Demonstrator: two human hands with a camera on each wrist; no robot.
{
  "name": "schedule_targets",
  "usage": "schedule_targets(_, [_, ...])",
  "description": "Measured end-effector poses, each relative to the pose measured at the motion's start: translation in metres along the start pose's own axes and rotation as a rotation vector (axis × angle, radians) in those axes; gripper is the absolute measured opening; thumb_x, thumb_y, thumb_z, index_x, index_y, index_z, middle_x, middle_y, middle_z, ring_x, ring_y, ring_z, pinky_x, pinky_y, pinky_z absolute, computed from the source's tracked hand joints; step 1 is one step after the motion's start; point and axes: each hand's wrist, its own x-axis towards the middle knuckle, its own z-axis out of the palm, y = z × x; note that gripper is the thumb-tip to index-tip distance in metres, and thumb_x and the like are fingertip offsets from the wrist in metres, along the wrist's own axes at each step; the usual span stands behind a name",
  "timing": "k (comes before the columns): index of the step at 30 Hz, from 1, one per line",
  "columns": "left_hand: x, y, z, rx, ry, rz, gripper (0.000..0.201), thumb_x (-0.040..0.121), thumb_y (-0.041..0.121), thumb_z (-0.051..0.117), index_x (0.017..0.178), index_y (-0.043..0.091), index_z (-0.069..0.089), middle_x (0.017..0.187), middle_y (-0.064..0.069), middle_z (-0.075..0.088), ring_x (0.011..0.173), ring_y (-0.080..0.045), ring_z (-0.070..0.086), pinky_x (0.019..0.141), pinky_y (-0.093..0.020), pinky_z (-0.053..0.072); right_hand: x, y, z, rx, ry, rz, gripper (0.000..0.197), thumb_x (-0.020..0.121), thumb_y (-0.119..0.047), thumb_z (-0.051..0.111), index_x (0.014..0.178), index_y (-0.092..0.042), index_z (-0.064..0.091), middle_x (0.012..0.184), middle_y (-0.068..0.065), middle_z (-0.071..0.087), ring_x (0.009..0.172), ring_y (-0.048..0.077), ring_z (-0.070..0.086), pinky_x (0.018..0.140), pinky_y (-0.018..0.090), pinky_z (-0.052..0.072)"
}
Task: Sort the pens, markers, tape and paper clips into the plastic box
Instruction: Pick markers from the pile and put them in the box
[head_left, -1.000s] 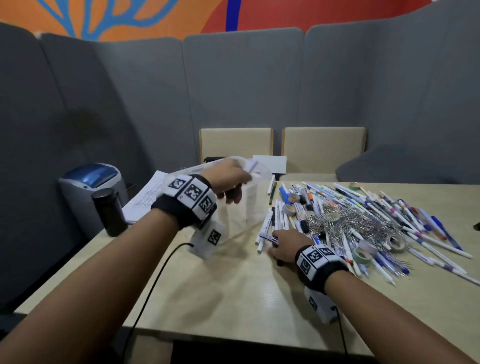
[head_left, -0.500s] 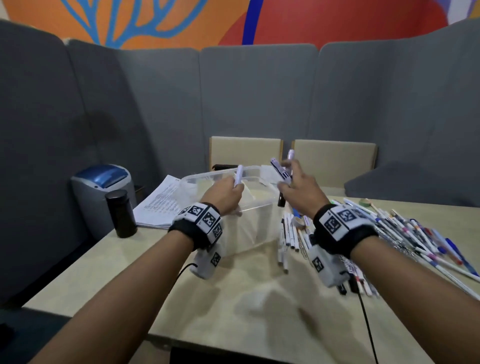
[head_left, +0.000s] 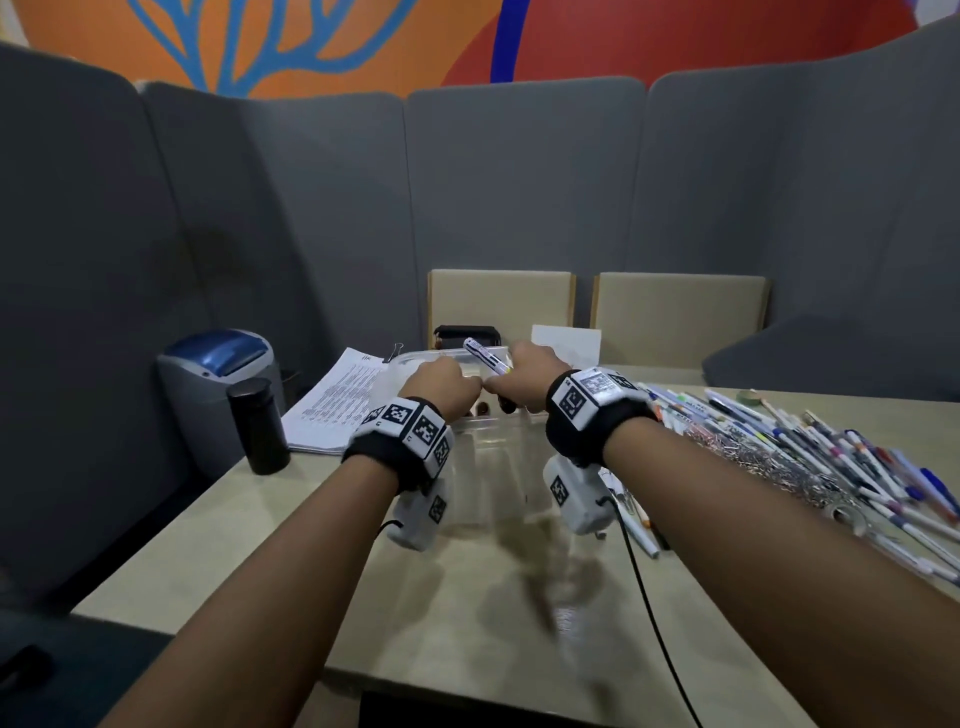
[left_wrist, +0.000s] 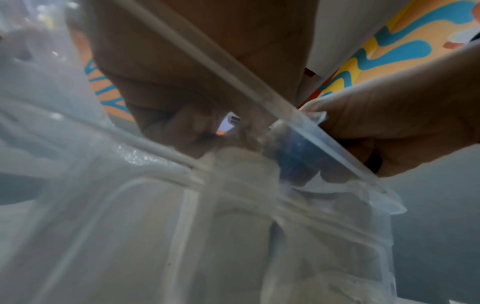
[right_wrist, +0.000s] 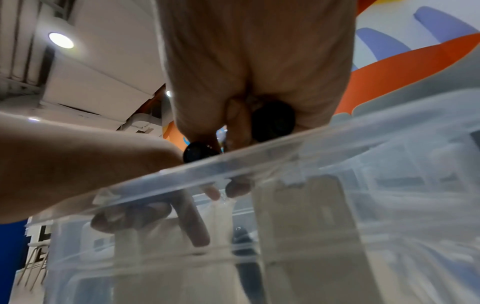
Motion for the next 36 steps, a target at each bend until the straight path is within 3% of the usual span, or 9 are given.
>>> schedule_targets(3, [-0.003, -0.002, 0.000, -0.018, 0.013, 0.012, 0.025, 0.073, 0.021, 0.044, 0.082, 0.009, 0.064, 0.084, -0.009, 0.072, 0.091, -0.026, 0.064, 0.083, -0.040, 0.052, 0.006, 0.003, 0.002, 0.002, 0.012, 0.005, 0.021, 0.084, -0.020, 0.054, 0.099, -0.005, 0.058, 0.089, 0.013, 0.074, 0.064, 0.021, 0.057, 0.050, 0.024, 0.042])
schedule_targets(6, [-0.008, -0.002, 0.000, -0.102, 0.075, 0.007, 0.030, 0.077, 0.010, 0.043, 0.102, 0.009, 0.061, 0.088, -0.008, 0.072, 0.093, -0.024, 0.063, 0.084, -0.038, 0.053, 0.008, 0.004, 0.002, -0.064, 0.023, 0.016, 0.023, 0.085, -0.024, 0.057, 0.099, -0.006, 0.059, 0.096, 0.012, 0.069, 0.072, 0.023, 0.058, 0.050, 0.024, 0.040])
schedule_targets(12, [-0.013, -0.002, -0.003, -0.139, 0.235, -0.009, 0.030, 0.080, 0.008, 0.042, 0.108, 0.012, 0.053, 0.109, -0.011, 0.058, 0.093, -0.028, 0.052, 0.076, -0.032, 0.042, 0.016, 0.008, 0.003, -0.037, 0.036, 0.021, 0.030, 0.090, -0.022, 0.053, 0.099, 0.004, 0.066, 0.097, 0.019, 0.069, 0.084, 0.031, 0.068, 0.072, 0.036, 0.056])
schedule_targets(15, [-0.013, -0.002, -0.003, -0.150, 0.237, -0.008, 0.032, 0.080, 0.009, 0.043, 0.111, 0.012, 0.051, 0.114, -0.014, 0.058, 0.096, -0.030, 0.053, 0.082, -0.035, 0.045, 0.016, 0.008, 0.000, 0.177, -0.030, 0.078, 0.025, 0.090, -0.017, 0.058, 0.102, 0.005, 0.062, 0.100, 0.021, 0.069, 0.070, 0.026, 0.068, 0.063, 0.034, 0.061])
schedule_targets(18, [-0.011, -0.003, -0.002, -0.158, 0.235, -0.003, 0.032, 0.082, 0.009, 0.044, 0.113, 0.012, 0.051, 0.115, -0.015, 0.057, 0.092, -0.026, 0.049, 0.080, -0.033, 0.041, 0.007, 0.006, -0.013, 0.387, -0.083, 0.118, 0.027, 0.092, -0.007, 0.053, 0.116, 0.007, 0.054, 0.106, 0.027, 0.066, 0.077, 0.030, 0.069, 0.066, 0.036, 0.061])
schedule_targets(24, [-0.004, -0.008, 0.001, -0.178, 0.297, 0.087, 0.019, 0.081, 0.018, 0.050, 0.099, 0.023, 0.054, 0.103, -0.011, 0.063, 0.097, -0.029, 0.058, 0.085, -0.037, 0.048, -0.024, 0.041, -0.079, 0.446, 0.054, 0.041, 0.023, 0.094, -0.005, 0.046, 0.112, 0.005, 0.056, 0.092, 0.022, 0.066, 0.074, 0.029, 0.068, 0.062, 0.035, 0.058])
schedule_targets(29, [-0.027, 0.028, 0.007, -0.085, 0.508, 0.362, 0.009, 0.086, 0.020, 0.052, 0.092, 0.020, 0.058, 0.080, -0.003, 0.065, 0.074, -0.027, 0.058, 0.067, -0.034, 0.050, -0.056, 0.131, -0.141, 0.350, 0.153, 0.148, 0.020, 0.094, -0.003, 0.052, 0.111, 0.003, 0.058, 0.092, 0.020, 0.067, 0.072, 0.025, 0.065, 0.059, 0.031, 0.057])
schedule_targets(32, [-0.046, 0.070, 0.024, -0.124, 0.412, 0.592, 0.006, 0.088, 0.017, 0.055, 0.091, 0.018, 0.060, 0.068, 0.003, 0.061, 0.064, -0.020, 0.057, 0.059, -0.031, 0.047, -0.076, 0.188, -0.146, 0.215, 0.191, 0.225, 0.019, 0.090, -0.002, 0.058, 0.108, 0.001, 0.062, 0.094, 0.019, 0.070, 0.072, 0.023, 0.065, 0.054, 0.030, 0.055])
schedule_targets(36, [-0.053, 0.120, 0.083, -0.061, -0.019, 0.703, 0.013, 0.091, 0.016, 0.053, 0.086, 0.015, 0.065, 0.068, 0.007, 0.057, 0.061, -0.012, 0.053, 0.055, -0.026, 0.037, -0.100, 0.228, -0.124, -0.026, 0.157, 0.279, 0.015, 0.084, -0.004, 0.062, 0.096, -0.010, 0.069, 0.080, 0.010, 0.072, 0.067, 0.022, 0.067, 0.056, 0.031, 0.057])
